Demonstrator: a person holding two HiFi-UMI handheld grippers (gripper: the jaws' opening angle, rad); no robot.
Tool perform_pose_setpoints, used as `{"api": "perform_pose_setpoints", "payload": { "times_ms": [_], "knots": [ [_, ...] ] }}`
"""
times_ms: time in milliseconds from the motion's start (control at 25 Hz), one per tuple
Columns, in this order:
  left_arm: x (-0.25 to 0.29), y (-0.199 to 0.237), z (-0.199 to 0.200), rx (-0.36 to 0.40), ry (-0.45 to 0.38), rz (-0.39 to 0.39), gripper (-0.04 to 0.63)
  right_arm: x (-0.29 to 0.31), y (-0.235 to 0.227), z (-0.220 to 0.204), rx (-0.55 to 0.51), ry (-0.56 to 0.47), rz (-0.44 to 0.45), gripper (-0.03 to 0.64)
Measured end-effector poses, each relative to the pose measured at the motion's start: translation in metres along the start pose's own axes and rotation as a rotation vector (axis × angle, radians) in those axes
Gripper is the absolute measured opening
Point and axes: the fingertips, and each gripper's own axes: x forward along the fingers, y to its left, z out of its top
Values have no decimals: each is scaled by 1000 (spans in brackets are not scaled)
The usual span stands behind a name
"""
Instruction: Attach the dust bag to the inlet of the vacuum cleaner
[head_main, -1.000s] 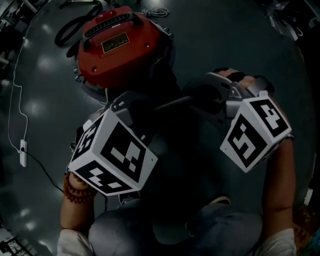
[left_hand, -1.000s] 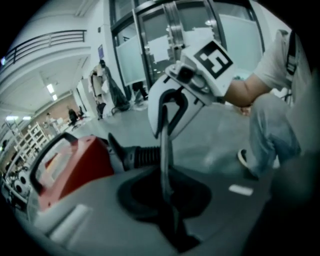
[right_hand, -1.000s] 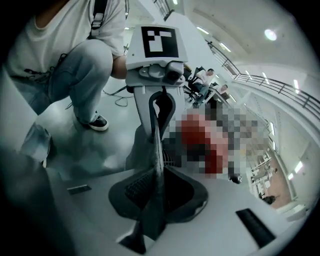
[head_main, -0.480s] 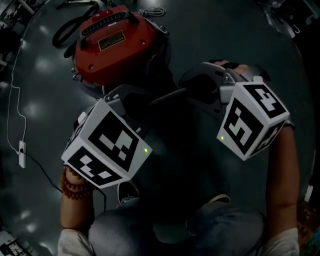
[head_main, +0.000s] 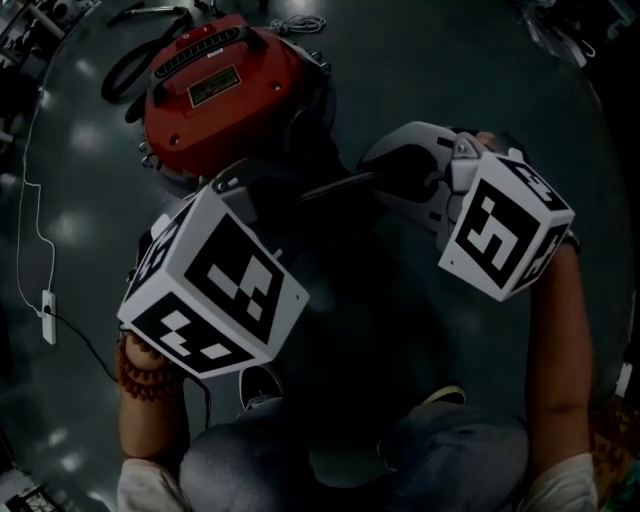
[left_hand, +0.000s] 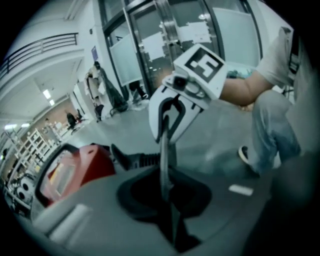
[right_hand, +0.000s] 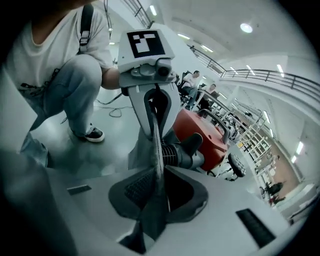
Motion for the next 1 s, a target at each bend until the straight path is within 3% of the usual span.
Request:
{"api": "perform_pose_setpoints", "payload": {
  "times_ms": [120, 200, 520, 600, 840, 920, 1000],
  "knots": [
    [-2, -6, -5, -87, -74, -23, 28, -1, 2, 5, -127, 107, -26, 54],
    [-3, -6, -7, -109, -95, -25, 28, 0, 3, 8, -155, 126, -28, 58],
    [-1, 2, 2, 29, 16, -14, 29, -1, -1, 0, 8, -20, -19, 55],
    [0, 1, 1, 6, -7, -22, 29, -1, -2, 0, -4, -11, -19, 55],
    [-4, 2, -9, -144, -150, -62, 28, 3, -5, 10, -176, 142, -22, 58],
    [-5, 3, -8, -137, -142, -55, 28, 2, -4, 10, -160, 124, -21, 58],
    [-5, 4, -5, -75, -84, -32, 28, 1, -5, 7, -102, 75, -20, 58]
  ]
}}
